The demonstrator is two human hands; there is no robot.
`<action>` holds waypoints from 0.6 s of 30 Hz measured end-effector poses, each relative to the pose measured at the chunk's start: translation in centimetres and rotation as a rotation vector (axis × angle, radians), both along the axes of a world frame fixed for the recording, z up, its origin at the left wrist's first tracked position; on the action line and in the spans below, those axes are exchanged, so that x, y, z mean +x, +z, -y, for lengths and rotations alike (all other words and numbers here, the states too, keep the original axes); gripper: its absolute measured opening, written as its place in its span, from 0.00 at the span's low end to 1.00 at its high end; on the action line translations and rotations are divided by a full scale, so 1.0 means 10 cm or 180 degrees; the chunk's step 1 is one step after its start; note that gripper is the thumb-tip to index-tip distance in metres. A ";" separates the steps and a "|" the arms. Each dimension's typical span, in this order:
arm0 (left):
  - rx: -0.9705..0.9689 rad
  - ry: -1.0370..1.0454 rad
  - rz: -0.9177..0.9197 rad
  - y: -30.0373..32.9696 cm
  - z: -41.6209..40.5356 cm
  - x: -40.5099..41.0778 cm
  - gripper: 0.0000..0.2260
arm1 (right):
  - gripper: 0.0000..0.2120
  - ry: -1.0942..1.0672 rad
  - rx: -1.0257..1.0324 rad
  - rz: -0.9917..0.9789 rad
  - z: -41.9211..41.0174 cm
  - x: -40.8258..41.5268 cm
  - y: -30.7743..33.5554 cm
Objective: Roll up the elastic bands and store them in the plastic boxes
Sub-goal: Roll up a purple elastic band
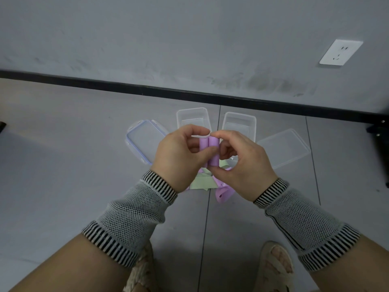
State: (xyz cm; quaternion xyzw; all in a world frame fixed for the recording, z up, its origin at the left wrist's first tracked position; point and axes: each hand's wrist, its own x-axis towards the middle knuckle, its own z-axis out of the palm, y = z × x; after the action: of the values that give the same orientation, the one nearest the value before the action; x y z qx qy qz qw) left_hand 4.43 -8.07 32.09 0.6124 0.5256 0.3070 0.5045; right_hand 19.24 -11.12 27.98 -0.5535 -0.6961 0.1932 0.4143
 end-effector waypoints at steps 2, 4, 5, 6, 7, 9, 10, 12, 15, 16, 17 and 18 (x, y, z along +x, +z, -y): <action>-0.0224 -0.0021 0.0196 0.02 -0.02 -0.02 0.13 | 0.25 0.0140 -0.0167 -0.0244 0.00 0.02 0.01; -0.0475 -0.0073 0.0444 0.03 -0.05 -0.06 0.14 | 0.27 0.0218 -0.0282 -0.0349 0.00 0.04 0.02; -0.0585 -0.0103 0.0561 0.03 -0.07 -0.08 0.14 | 0.28 0.0240 -0.0302 -0.0358 0.00 0.04 0.02; -0.0693 -0.0143 0.0682 0.04 -0.08 -0.10 0.14 | 0.29 0.0257 -0.0309 -0.0352 0.00 0.05 0.02; -0.0798 -0.0193 0.0798 0.04 -0.09 -0.11 0.15 | 0.30 0.0273 -0.0304 -0.0330 0.00 0.05 0.03; -0.0971 -0.0296 0.0971 0.05 -0.10 -0.13 0.16 | 0.30 0.0291 -0.0255 -0.0263 0.00 0.05 0.04; -0.1032 -0.0337 0.1010 0.04 -0.10 -0.13 0.17 | 0.28 0.0288 -0.0216 -0.0230 0.00 0.05 0.05; -0.1058 -0.0361 0.0987 0.02 -0.10 -0.12 0.16 | 0.25 0.0257 -0.0131 -0.0167 0.00 0.06 0.06; -0.0838 -0.0277 0.0747 0.01 -0.08 -0.07 0.14 | 0.21 0.0181 -0.0018 -0.0055 0.01 0.06 0.07; -0.0725 -0.0242 0.0661 0.01 -0.07 -0.05 0.14 | 0.21 0.0146 0.0016 -0.0014 0.01 0.05 0.06; -0.0614 -0.0214 0.0579 0.00 -0.06 -0.03 0.13 | 0.20 0.0108 0.0048 0.0036 0.01 0.05 0.06; -0.0514 -0.0196 0.0513 -0.01 -0.05 -0.01 0.13 | 0.20 0.0075 0.0078 0.0087 0.01 0.05 0.05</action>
State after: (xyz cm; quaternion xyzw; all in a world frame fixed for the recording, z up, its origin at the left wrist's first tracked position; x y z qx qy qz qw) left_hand 4.28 -7.61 32.01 0.5590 0.4872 0.2962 0.6020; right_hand 19.71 -11.18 28.49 -0.5427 -0.7105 0.1819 0.4092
